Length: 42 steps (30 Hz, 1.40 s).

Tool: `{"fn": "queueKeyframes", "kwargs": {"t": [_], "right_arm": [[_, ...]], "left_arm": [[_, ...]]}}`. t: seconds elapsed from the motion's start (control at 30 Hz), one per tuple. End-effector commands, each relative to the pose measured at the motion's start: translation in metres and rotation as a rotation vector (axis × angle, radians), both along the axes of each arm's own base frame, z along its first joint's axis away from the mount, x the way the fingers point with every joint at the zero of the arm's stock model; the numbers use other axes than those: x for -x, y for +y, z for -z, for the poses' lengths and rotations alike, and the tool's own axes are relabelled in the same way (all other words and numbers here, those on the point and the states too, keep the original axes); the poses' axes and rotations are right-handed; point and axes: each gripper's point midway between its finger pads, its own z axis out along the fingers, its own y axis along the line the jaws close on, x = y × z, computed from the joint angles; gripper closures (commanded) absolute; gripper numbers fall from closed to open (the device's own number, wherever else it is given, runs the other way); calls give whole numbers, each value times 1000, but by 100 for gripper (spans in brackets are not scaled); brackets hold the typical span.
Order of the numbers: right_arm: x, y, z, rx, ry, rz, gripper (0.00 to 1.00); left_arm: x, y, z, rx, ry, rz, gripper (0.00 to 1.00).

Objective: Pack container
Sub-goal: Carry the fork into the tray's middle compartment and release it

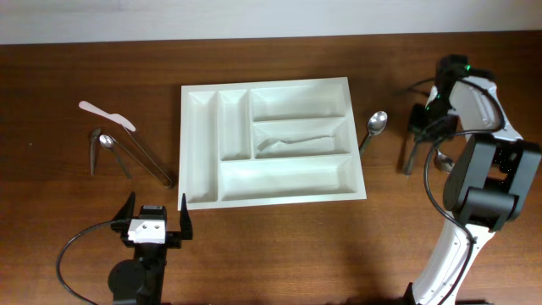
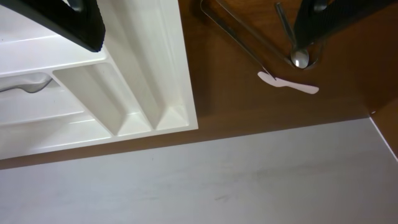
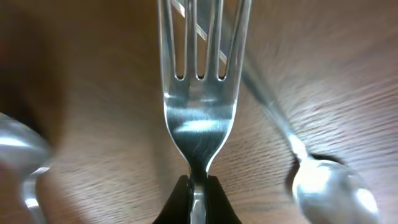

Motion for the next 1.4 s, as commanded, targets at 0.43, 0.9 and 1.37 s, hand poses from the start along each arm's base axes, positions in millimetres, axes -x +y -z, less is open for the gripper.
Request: {"fn": "queueKeyframes", "kwargs": {"t": [0.43, 0.9, 1.37], "right_arm": [[-81, 69, -127, -75, -358, -287, 96], [-106, 177, -174, -177, -479, 105, 96], [-50, 253, -146, -225, -256, 916, 96]], "left_arm": [[0, 0, 1, 12, -2, -4, 1], [0, 0, 1, 12, -2, -4, 1], [0, 0, 1, 12, -2, -4, 1]]}}
